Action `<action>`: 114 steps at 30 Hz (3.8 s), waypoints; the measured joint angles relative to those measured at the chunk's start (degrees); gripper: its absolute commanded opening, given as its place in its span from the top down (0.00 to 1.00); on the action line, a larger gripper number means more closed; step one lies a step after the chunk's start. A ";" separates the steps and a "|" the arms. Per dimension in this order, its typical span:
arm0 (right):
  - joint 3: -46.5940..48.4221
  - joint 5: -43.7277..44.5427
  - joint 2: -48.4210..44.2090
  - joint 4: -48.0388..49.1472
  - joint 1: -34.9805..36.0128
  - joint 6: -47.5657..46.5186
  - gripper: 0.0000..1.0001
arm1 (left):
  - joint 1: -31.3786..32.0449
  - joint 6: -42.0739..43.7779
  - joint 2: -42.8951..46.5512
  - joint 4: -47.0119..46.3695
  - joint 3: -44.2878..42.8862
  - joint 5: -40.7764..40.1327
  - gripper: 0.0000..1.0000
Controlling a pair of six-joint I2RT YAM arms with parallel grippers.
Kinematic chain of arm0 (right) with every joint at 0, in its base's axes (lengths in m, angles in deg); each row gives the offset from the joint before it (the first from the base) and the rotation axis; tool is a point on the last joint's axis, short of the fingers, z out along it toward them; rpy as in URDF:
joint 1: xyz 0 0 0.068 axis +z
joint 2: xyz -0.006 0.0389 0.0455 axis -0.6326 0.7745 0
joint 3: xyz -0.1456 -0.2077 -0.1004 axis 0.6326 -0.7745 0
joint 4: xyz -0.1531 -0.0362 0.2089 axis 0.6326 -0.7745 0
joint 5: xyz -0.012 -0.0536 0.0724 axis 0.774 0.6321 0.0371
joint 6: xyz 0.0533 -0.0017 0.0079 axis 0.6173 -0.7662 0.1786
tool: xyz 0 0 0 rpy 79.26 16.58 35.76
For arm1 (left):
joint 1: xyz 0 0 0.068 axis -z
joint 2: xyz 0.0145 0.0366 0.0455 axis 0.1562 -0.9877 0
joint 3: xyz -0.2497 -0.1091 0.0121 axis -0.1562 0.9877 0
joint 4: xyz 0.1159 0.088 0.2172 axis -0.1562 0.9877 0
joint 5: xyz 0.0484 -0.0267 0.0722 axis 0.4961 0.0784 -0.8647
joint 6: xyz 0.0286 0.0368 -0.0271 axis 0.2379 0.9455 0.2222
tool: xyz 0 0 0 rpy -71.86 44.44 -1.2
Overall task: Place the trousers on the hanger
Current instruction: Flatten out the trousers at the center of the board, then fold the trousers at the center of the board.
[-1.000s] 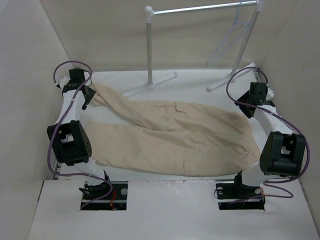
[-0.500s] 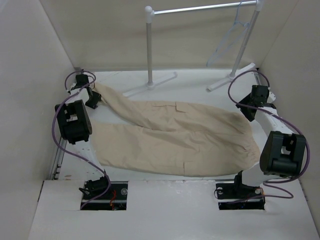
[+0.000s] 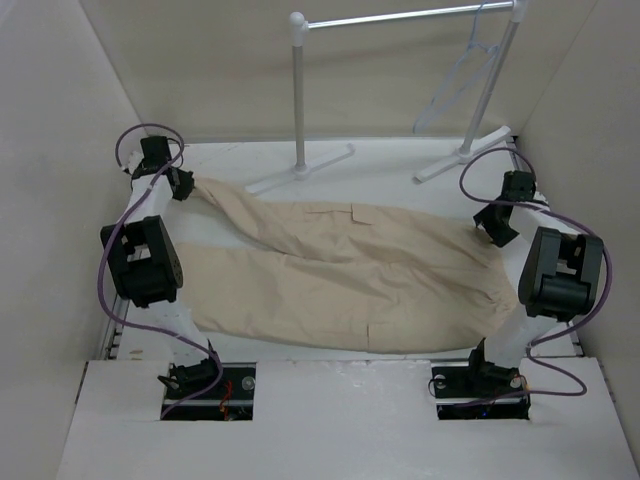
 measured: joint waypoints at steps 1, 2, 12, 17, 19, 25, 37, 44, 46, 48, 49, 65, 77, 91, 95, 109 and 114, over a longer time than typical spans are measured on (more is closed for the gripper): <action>0.24 -0.13 0.66 -0.17 0.00 -0.02 0.40 | 0.15 -0.02 2.01 -0.22 0.59 -0.09 0.98; 0.57 -0.33 1.27 -0.46 0.00 -0.04 0.44 | 0.28 -0.07 4.02 -0.44 1.16 -0.11 0.98; 4.28 -2.36 2.73 -1.75 -0.50 1.11 0.98 | 0.85 -0.87 10.71 -0.24 4.22 -0.20 1.00; 4.39 -1.40 -7.72 -2.23 -2.86 2.91 0.97 | 0.35 -0.85 15.58 2.23 4.22 -0.61 1.00; 5.46 -1.01 -11.61 -2.58 -4.59 3.54 0.96 | -0.39 -0.85 18.69 2.78 4.26 -1.07 1.00; 10.23 -0.07 -9.27 -2.34 -7.91 5.70 0.94 | -3.85 -0.74 26.82 1.07 10.78 -3.50 1.00; 16.09 -0.48 5.73 -3.10 -7.67 8.59 0.30 | -6.23 0.50 20.39 -1.31 25.53 -5.33 0.57; 8.92 -0.02 -9.99 -1.22 -0.57 8.59 0.28 | -7.04 0.44 29.88 -1.88 28.55 -7.80 0.47; 4.59 0.26 -15.67 0.48 2.73 8.59 0.52 | -6.91 0.50 32.74 -1.60 28.20 -9.42 0.48; 0.94 0.20 -19.91 0.90 6.08 8.50 0.78 | -6.25 0.68 32.09 -0.96 25.16 -10.05 0.48; -0.59 0.07 -21.24 1.27 7.56 8.59 0.82 | -5.42 0.74 30.01 -0.94 22.64 -9.77 0.48; -24.90 -2.56 -45.55 -5.95 19.67 9.29 0.41 | 0.83 0.07 -8.72 -1.25 -2.97 -2.03 0.49; -27.58 -3.76 -54.88 -14.78 26.86 9.81 0.31 | 2.47 -1.16 12.87 -0.17 11.96 -4.68 0.50; -27.58 -8.31 -54.95 -14.36 43.45 7.91 0.44 | -12.63 -4.76 67.76 30.45 51.30 -8.26 0.52; -27.58 -9.14 -55.84 -14.40 44.35 7.72 0.35 | -14.56 -6.32 68.35 34.53 53.44 -6.23 0.51; -28.44 -11.06 -59.39 -15.56 32.02 7.93 0.31 | -15.85 -11.65 60.83 23.85 61.51 -1.77 0.92; -28.74 -8.31 -61.22 -18.82 18.27 8.44 0.32 | -12.15 -11.56 61.83 19.37 60.04 -2.60 0.98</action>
